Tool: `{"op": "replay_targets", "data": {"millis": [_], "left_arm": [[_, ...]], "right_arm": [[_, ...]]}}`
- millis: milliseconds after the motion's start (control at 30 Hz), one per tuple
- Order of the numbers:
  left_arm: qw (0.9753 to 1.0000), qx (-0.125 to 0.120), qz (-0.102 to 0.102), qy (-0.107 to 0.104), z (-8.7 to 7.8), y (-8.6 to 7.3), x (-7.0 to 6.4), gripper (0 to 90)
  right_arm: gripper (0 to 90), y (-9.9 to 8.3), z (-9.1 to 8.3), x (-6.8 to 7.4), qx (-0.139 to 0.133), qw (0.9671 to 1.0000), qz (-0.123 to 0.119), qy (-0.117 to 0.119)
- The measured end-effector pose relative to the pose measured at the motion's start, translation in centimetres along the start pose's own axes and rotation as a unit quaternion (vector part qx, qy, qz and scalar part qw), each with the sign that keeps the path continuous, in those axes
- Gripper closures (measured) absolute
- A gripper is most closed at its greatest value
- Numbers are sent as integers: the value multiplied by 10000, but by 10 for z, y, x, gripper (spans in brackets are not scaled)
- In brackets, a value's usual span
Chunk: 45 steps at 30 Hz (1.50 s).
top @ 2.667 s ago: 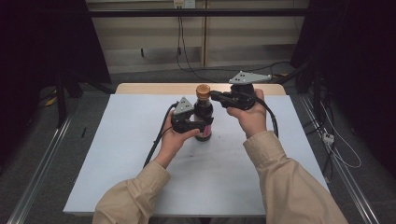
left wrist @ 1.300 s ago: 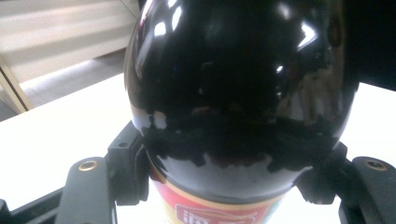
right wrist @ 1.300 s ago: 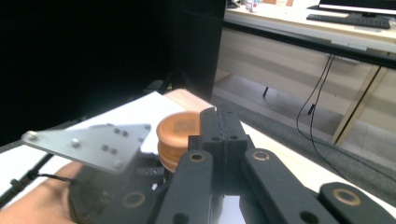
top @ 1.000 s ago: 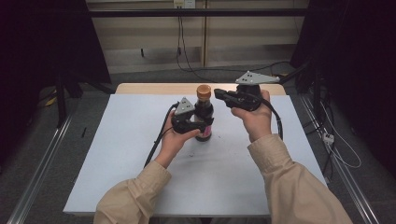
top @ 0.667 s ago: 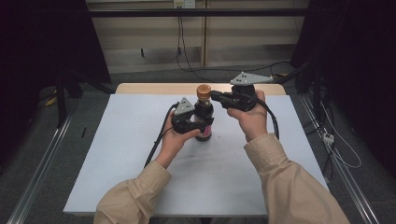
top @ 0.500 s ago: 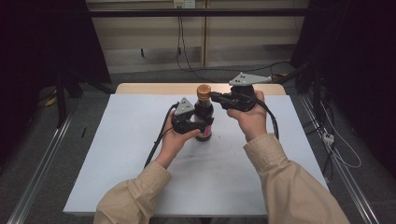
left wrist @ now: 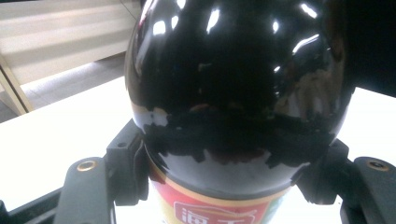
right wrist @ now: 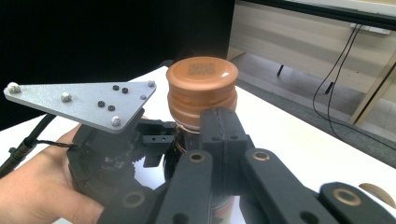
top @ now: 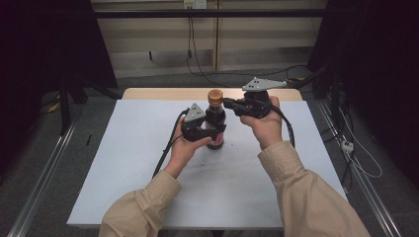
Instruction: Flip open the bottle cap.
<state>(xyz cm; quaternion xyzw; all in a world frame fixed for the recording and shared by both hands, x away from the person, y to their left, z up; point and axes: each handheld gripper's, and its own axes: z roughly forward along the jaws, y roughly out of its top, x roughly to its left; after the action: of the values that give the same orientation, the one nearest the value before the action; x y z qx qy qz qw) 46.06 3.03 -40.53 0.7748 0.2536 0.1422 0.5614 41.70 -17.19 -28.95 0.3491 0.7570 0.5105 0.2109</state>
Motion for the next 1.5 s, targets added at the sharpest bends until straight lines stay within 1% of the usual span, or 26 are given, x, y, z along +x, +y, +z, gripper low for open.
{"op": "replay_targets", "data": {"millis": [100, 267, 433, 767, 867, 933, 1200, 1500], "left_arm": [[10000, -5, 3, 4, 0, 0, 0, 312], [10000, 4, -14, 3, 0, 0, 1, 312], [10000, 7, -16, 7, 0, 0, 0, 312], [10000, 16, -20, 17, 0, 0, 1, 312], [10000, 5, -34, 19, 0, 0, 1, 312], [10000, 10, -21, 17, 0, 0, 0, 312], [10000, 10, -31, 19, 0, 0, 1, 312], [10000, 20, -10, 22, 0, 0, 0, 311]], "right_arm": [[900, 2, -1, -1, -19, 10000, 9, 50], [900, 6, 0, 1, 90, 10000, -18, 24], [900, 7, 0, 1, -14, 10000, 29, 92], [900, 9, 0, 2, 5, 10000, 13, 75], [900, 9, 0, 2, -4, 10000, 26, 61], [900, 10, 0, 2, -51, 9999, 77, 50], [900, 12, 1, 2, -44, 9999, 81, 60], [900, 16, 0, 4, -21, 10000, 22, 28]]}}
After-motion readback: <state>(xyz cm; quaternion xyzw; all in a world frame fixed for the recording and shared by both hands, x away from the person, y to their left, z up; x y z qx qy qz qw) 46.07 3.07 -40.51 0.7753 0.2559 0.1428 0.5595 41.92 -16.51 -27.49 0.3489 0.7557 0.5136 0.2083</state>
